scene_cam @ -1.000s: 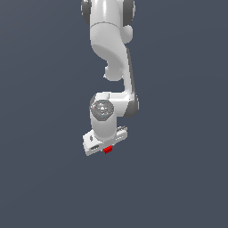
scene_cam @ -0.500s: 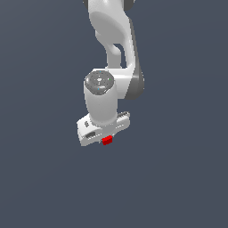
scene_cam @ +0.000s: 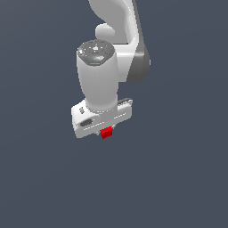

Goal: Lift up the red cube by 0.2 meters.

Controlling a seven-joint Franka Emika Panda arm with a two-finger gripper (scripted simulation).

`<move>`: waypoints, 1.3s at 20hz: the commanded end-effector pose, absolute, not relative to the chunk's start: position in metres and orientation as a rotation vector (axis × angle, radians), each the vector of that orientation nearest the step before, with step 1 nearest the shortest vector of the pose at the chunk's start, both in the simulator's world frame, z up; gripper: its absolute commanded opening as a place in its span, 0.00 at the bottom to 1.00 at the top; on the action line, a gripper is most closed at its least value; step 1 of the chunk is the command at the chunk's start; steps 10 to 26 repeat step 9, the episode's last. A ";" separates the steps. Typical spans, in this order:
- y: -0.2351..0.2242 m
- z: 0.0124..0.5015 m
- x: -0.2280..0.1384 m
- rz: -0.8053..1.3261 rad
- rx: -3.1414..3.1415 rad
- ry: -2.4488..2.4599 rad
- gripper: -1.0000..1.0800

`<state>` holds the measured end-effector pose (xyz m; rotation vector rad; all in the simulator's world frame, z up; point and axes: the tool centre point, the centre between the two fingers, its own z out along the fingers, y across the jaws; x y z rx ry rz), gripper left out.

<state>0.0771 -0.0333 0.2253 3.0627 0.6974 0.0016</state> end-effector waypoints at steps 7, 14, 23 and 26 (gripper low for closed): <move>-0.033 0.231 0.078 0.000 3.063 0.697 0.00; -0.033 0.230 0.079 0.000 3.063 0.697 0.00; -0.033 0.230 0.079 0.000 3.063 0.697 0.00; -0.033 0.230 0.079 0.000 3.063 0.697 0.00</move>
